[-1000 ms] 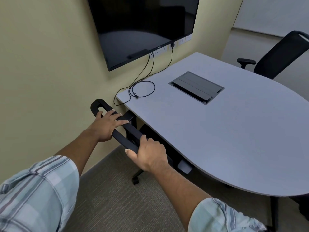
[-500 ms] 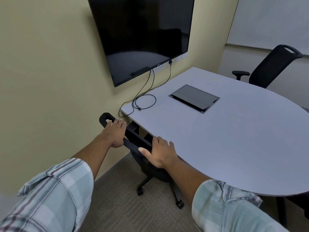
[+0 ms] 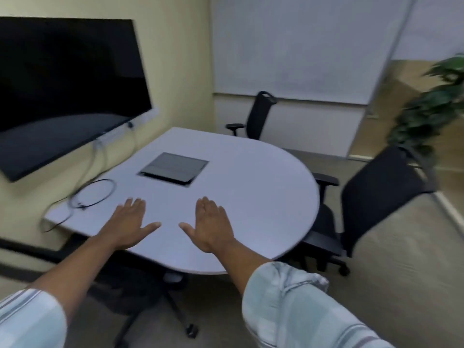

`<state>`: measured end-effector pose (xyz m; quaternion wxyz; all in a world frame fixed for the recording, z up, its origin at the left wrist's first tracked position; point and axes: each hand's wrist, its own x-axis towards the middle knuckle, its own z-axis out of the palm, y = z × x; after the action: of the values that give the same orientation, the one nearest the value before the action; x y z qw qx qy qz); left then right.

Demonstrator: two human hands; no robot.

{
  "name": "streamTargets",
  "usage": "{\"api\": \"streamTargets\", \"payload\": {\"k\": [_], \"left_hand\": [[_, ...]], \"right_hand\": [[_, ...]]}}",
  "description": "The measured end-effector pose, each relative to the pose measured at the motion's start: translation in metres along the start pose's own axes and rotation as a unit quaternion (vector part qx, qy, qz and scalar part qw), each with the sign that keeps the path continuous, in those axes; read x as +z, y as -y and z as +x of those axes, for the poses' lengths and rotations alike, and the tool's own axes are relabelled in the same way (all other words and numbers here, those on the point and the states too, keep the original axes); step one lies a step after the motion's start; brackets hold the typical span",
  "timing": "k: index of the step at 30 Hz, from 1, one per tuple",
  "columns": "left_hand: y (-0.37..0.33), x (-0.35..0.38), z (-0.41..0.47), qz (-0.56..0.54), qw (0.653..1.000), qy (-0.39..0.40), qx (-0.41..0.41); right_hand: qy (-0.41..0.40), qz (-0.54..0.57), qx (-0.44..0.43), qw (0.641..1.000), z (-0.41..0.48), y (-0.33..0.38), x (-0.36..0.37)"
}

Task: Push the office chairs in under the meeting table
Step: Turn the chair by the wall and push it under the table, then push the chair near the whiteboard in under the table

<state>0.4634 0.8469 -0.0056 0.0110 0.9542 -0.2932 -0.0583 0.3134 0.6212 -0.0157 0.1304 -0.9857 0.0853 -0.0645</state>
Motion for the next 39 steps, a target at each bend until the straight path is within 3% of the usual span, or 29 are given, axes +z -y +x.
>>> {"api": "streamTargets", "payload": {"k": [4,10,19,29,39], "left_hand": [[-0.124,0.008,0.029,-0.027,0.996,-0.039,0.071],[-0.314,0.027,0.067,-0.064,0.983,-0.030,0.167],[-0.543,0.026,0.124,-0.082,0.966,-0.066,0.235],[-0.707,0.014,0.211,-0.119,0.946,-0.111,0.280],[-0.810,0.006,0.349,-0.125,0.955,-0.116,0.241]], "right_hand": [[-0.029,-0.003,0.051,0.998,-0.030,-0.106,-0.030],[-0.053,-0.035,0.127,0.990,-0.083,-0.264,-0.078],[-0.097,-0.080,0.192,0.973,-0.153,-0.445,-0.161],[-0.146,-0.113,0.224,0.957,-0.139,-0.608,-0.224],[-0.136,-0.128,0.211,0.959,-0.065,-0.763,-0.267]]}}
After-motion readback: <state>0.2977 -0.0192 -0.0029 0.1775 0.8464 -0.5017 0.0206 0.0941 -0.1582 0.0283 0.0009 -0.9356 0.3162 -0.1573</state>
